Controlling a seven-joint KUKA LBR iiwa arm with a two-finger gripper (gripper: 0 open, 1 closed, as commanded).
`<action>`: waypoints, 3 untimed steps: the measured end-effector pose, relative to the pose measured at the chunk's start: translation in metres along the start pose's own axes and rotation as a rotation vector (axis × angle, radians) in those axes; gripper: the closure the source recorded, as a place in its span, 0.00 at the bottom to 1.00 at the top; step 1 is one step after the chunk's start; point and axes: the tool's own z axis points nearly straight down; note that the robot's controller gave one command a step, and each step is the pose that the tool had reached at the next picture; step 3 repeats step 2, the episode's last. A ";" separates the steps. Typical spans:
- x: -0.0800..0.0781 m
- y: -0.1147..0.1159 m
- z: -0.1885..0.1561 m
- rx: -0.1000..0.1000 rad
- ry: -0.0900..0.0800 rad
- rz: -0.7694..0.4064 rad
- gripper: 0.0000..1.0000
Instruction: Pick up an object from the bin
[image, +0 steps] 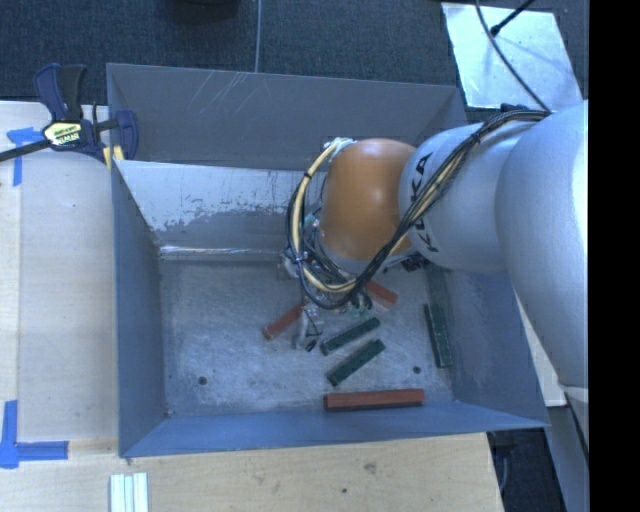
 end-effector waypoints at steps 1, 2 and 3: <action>-0.001 0.000 -0.001 0.000 -0.002 0.002 0.00; -0.002 0.000 -0.002 -0.001 -0.005 0.003 1.00; -0.002 0.000 -0.002 -0.001 -0.005 0.003 1.00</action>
Offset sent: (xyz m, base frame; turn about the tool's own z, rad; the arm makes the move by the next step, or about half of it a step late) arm 0.0000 0.0000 0.0000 0.0000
